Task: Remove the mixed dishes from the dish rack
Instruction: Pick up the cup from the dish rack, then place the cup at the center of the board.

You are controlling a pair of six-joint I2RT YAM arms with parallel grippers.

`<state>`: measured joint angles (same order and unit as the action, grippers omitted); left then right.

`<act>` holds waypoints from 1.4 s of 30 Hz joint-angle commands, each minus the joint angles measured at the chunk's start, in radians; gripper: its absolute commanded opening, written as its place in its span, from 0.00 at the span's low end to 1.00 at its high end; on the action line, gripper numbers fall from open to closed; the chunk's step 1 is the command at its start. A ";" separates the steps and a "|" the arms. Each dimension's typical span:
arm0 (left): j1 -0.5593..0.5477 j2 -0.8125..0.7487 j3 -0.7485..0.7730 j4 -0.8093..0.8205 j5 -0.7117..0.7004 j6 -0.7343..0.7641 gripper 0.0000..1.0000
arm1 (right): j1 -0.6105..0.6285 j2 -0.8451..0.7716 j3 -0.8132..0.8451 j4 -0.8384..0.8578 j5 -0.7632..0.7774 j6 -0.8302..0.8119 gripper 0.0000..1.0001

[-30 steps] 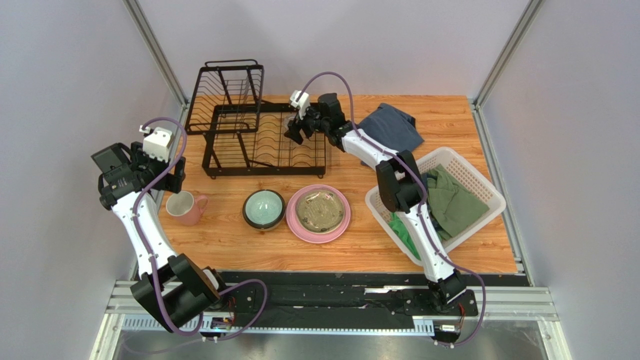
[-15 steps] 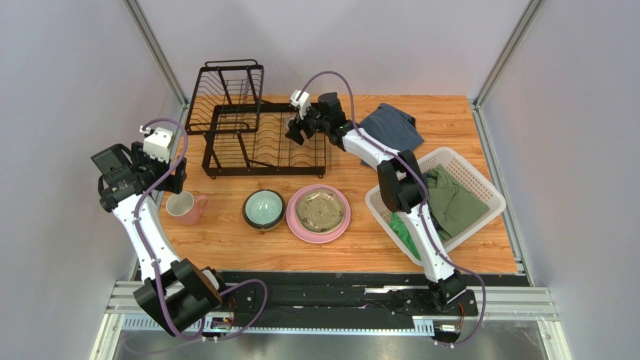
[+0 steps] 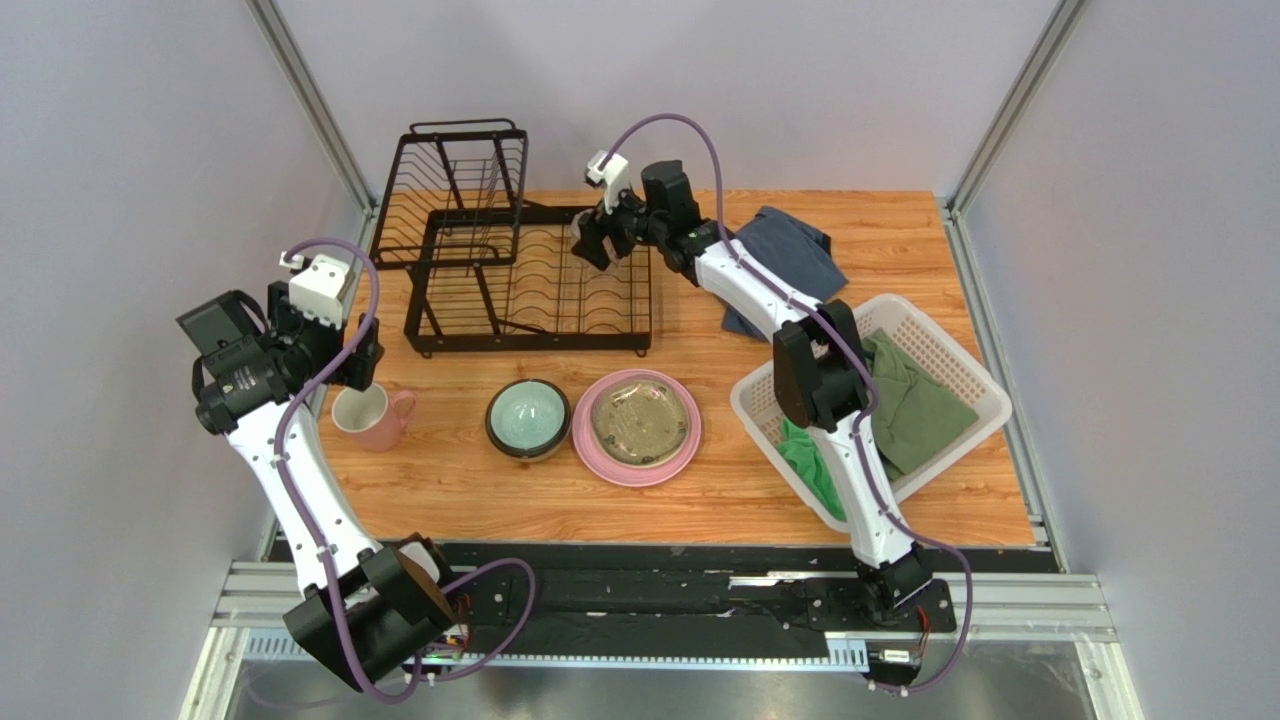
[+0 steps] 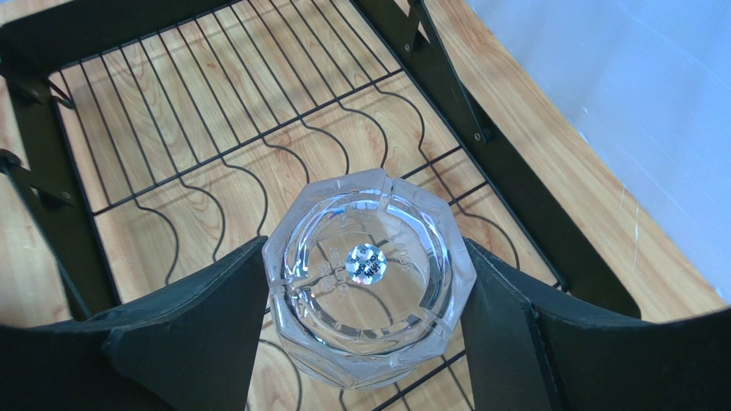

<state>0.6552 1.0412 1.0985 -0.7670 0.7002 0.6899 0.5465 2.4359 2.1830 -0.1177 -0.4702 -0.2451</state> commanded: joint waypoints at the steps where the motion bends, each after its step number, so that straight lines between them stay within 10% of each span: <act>1: 0.007 -0.032 0.058 -0.066 0.125 0.025 0.90 | 0.001 -0.106 0.076 -0.052 0.039 0.076 0.00; 20: -0.445 -0.210 0.038 -0.054 0.068 -0.110 0.85 | -0.019 -0.412 -0.052 -0.375 0.001 0.483 0.00; 42: -1.037 -0.216 -0.256 0.727 -0.467 -0.161 0.81 | -0.079 -0.495 -0.287 -0.129 -0.444 1.032 0.00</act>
<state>-0.3393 0.7864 0.8429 -0.2245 0.3321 0.5282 0.4580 2.0121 1.9102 -0.4164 -0.7990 0.6590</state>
